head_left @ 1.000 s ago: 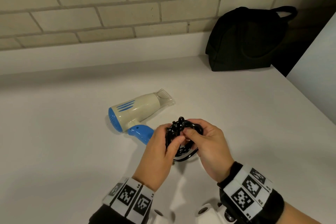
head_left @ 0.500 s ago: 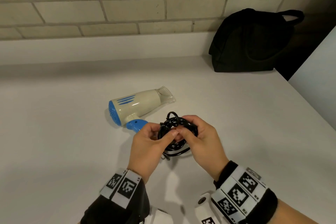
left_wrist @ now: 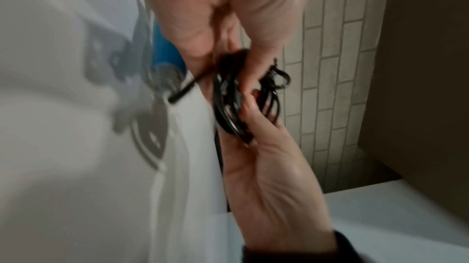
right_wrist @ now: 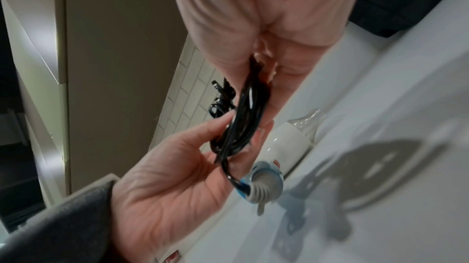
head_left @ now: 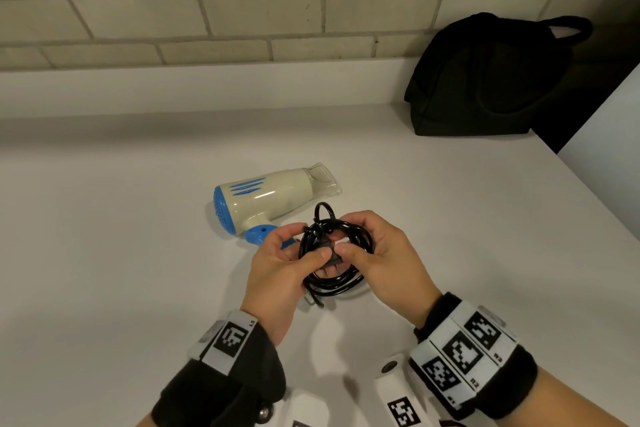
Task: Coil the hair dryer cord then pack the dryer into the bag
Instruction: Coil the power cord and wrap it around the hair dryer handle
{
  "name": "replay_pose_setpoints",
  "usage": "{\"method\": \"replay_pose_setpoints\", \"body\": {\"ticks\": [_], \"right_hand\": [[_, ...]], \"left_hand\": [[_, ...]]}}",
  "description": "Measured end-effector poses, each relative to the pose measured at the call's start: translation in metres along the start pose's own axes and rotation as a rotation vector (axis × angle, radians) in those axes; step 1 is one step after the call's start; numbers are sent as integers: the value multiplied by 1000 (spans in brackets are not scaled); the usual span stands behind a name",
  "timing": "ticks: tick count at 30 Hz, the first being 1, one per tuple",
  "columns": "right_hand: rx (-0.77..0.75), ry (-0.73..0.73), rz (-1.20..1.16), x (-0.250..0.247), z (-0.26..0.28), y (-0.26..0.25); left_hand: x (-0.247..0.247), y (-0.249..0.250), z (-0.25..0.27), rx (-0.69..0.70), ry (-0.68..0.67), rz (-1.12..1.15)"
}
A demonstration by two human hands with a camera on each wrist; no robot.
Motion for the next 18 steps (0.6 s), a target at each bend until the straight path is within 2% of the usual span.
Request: {"method": "replay_pose_setpoints", "body": {"ticks": [2, 5, 9, 12, 15, 18], "right_hand": [[-1, 11, 47, 1, 0, 0], [5, -22, 87, 2, 0, -2], [27, -61, 57, 2, 0, 0], [29, -67, 13, 4, 4, 5], [-56, -70, 112, 3, 8, 5], [-235, -23, 308, -1, 10, -2]], "left_hand": [[3, -2, -1, 32, 81, -3], [3, -1, -2, 30, 95, -6], [2, 5, -1, -61, -47, 95], [3, 11, -2, -111, -110, 81], [2, 13, -2, -110, -165, 46], [2, 9, -1, -109, -163, 31]]}}
Point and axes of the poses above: each hand's wrist, its own z-axis away from the middle knuckle, its own x-axis out of the palm, y = z × x, the point moved 2 cm from there along -z, towards the middle knuckle, and after that the axes turned 6 degrees about -y, right-handed, at the moved point
